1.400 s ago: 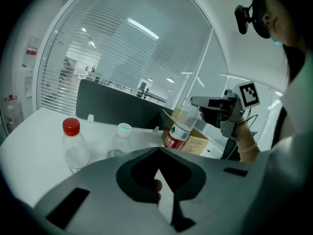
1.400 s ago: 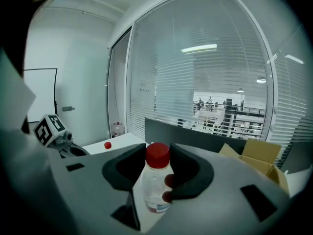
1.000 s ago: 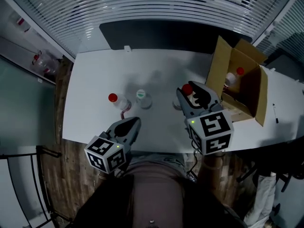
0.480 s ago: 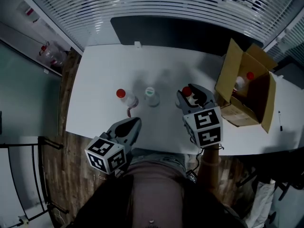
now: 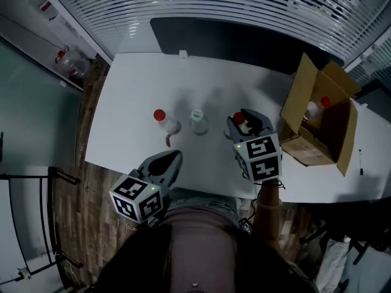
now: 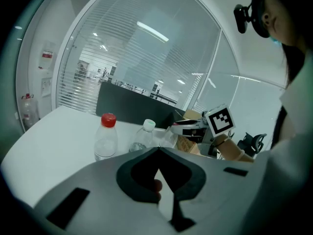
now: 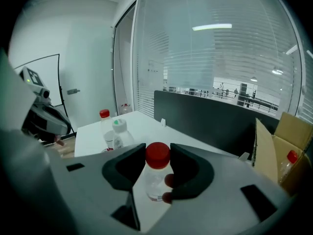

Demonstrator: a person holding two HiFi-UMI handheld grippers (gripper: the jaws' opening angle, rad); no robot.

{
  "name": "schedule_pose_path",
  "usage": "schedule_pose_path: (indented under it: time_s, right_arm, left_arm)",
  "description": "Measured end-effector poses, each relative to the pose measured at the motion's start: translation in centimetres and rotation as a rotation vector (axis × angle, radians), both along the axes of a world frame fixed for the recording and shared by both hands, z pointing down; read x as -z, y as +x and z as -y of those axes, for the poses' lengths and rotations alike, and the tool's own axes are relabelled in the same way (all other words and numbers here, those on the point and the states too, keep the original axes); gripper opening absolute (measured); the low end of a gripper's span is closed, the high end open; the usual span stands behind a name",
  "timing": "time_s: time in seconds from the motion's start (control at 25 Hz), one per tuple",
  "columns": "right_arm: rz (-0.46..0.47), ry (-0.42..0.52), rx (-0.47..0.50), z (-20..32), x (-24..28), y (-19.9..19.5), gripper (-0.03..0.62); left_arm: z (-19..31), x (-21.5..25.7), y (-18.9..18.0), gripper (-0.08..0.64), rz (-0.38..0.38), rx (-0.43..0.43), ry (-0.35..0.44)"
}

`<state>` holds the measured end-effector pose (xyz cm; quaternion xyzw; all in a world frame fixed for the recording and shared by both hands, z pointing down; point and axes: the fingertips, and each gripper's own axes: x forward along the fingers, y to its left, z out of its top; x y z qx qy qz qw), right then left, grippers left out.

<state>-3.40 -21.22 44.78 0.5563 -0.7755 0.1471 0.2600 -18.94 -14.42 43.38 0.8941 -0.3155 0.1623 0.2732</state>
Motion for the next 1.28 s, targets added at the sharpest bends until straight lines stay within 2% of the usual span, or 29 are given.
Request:
schedule_pose_path:
  time_s: [0.48,0.76,1.28]
  right_arm:
    - [-0.009,-0.008,0.014,0.6,-1.0,0.3,0.172]
    - [0.023,-0.029,0.036,0.0,-0.9,0.5,0.172]
    - [0.009,0.014,0.107,-3.4,1.6,2.0,0.172]
  left_arm:
    - [-0.7,0.7,0.9,0.006,-0.020,0.037,0.005]
    - [-1.7,1.1,1.7,0.006,-0.031,0.073,0.009]
    - [-4.5,2.2,4.7,0.006,-0.057,0.129,0.030]
